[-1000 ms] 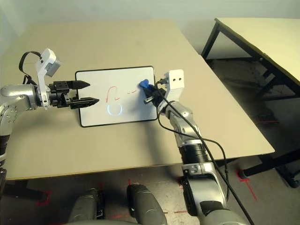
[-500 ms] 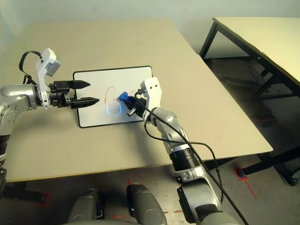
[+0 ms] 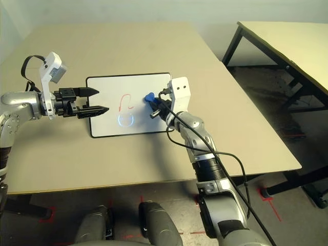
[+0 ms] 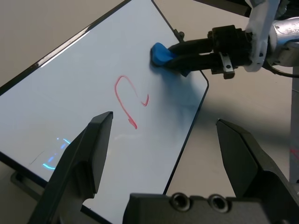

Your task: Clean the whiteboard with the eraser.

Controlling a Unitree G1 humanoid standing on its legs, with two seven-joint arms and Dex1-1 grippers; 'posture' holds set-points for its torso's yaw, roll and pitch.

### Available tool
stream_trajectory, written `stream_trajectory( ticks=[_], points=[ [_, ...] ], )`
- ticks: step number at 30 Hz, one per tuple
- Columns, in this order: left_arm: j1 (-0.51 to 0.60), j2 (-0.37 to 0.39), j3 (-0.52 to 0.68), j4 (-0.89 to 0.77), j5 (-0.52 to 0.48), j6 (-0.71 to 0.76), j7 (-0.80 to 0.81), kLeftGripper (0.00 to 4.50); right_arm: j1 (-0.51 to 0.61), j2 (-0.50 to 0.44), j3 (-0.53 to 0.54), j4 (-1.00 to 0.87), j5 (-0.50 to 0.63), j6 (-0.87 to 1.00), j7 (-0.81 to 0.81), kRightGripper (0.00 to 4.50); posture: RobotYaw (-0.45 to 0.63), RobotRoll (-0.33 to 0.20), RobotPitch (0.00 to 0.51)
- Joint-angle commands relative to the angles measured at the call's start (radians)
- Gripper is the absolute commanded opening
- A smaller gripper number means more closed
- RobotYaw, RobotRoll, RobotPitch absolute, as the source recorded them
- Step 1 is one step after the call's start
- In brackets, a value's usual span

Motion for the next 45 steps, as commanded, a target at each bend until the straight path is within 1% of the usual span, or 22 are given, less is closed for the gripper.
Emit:
stream_trajectory(
  ticks=[1,13,20,24,33,39,45],
  points=[
    [-0.008,0.001,-0.014,0.009,0.011,-0.004,-0.006,4.5,0.069,-0.013,0.053,0.076,-0.038,0.124,0.005,0.62,-0.09,0.0,0.123],
    [-0.011,-0.002,-0.018,0.025,0.011,-0.014,-0.009,4.5,0.108,-0.049,0.053,0.101,-0.046,0.148,0.004,0.59,-0.09,0.0,0.131],
    [-0.013,-0.004,-0.018,0.031,0.011,-0.017,-0.01,4.5,0.162,-0.079,0.061,0.088,-0.051,0.142,0.01,0.59,-0.09,0.0,0.135],
    [-0.015,-0.004,-0.018,0.035,0.011,-0.017,-0.011,4.5,0.164,-0.083,0.057,0.085,-0.05,0.141,0.009,0.59,-0.09,0.0,0.137],
    [-0.016,-0.011,-0.019,0.033,0.011,-0.017,-0.007,4.5,0.08,-0.047,0.044,0.075,-0.036,0.101,0.012,0.58,-0.08,0.0,0.135],
    [-0.007,-0.008,-0.015,0.029,0.011,-0.018,-0.006,4.5,0.006,-0.004,0.047,-0.009,-0.013,0.098,0.036,0.57,-0.08,0.0,0.132],
    [0.009,0.0,-0.008,0.011,0.006,-0.01,-0.002,4.5,-0.053,0.034,0.097,-0.142,-0.001,0.156,0.078,0.57,-0.08,0.0,0.124]
  ],
)
